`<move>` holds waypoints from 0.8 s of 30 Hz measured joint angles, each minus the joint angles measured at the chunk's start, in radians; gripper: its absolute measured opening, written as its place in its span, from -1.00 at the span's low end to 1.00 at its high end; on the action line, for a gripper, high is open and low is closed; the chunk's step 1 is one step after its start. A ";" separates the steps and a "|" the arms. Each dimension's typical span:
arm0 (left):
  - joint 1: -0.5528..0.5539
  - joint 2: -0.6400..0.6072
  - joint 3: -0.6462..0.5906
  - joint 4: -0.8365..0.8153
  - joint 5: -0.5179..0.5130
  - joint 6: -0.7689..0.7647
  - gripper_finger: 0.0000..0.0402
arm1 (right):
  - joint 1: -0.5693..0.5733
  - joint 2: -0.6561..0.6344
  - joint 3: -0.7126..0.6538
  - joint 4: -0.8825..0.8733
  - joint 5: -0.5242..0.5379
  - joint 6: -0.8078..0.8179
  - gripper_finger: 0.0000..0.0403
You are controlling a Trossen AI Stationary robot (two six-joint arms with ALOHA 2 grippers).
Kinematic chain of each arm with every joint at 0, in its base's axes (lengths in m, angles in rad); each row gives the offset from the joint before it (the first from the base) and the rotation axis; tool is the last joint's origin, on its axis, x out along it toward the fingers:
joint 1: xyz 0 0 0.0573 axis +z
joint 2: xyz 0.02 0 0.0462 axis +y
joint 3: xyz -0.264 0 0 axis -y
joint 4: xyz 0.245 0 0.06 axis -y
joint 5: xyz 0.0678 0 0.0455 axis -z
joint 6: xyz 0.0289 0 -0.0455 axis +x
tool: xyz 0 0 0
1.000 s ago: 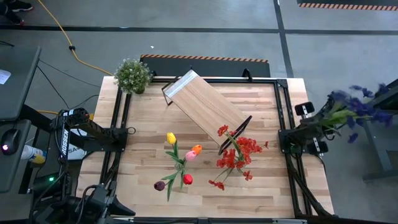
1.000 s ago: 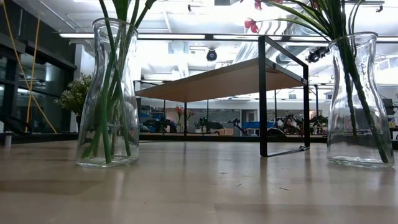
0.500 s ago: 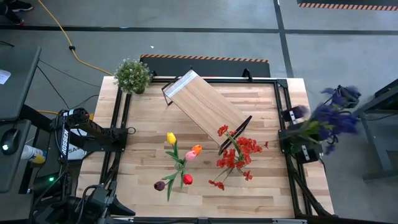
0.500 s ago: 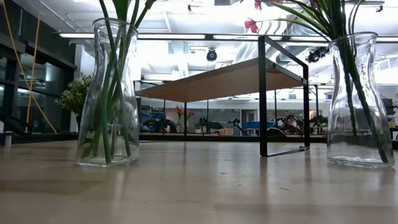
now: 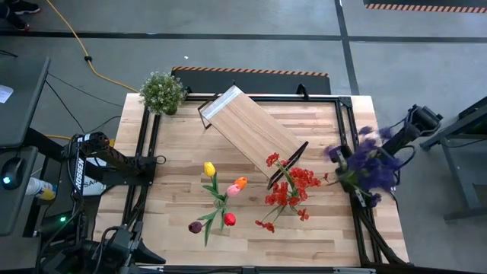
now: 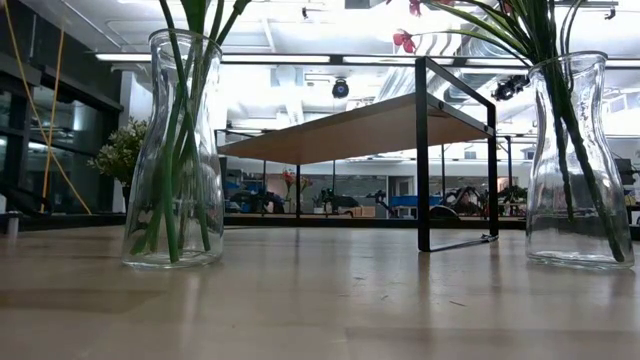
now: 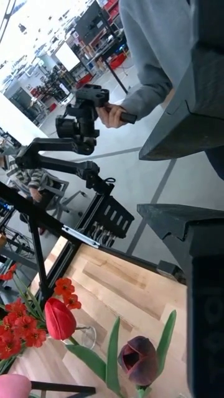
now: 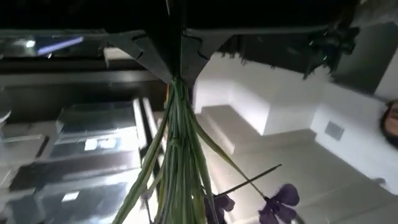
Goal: Pick and place flowers into a vace then onto a shelf
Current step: Put the blue flowers into the right transparent vase
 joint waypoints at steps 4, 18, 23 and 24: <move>0.000 0.000 0.000 0.000 0.000 0.000 -0.22 | 0.007 0.054 0.018 0.003 0.005 0.033 -1.00; 0.000 0.000 0.000 0.000 -0.003 -0.001 -0.22 | 0.132 0.204 0.073 0.004 0.196 0.022 -1.00; 0.000 0.000 0.000 0.000 -0.004 -0.002 -0.22 | 0.145 0.254 0.103 0.005 0.262 0.025 -1.00; 0.000 0.000 0.000 0.001 -0.004 -0.003 -0.22 | 0.145 0.265 0.109 0.004 0.267 0.026 -1.00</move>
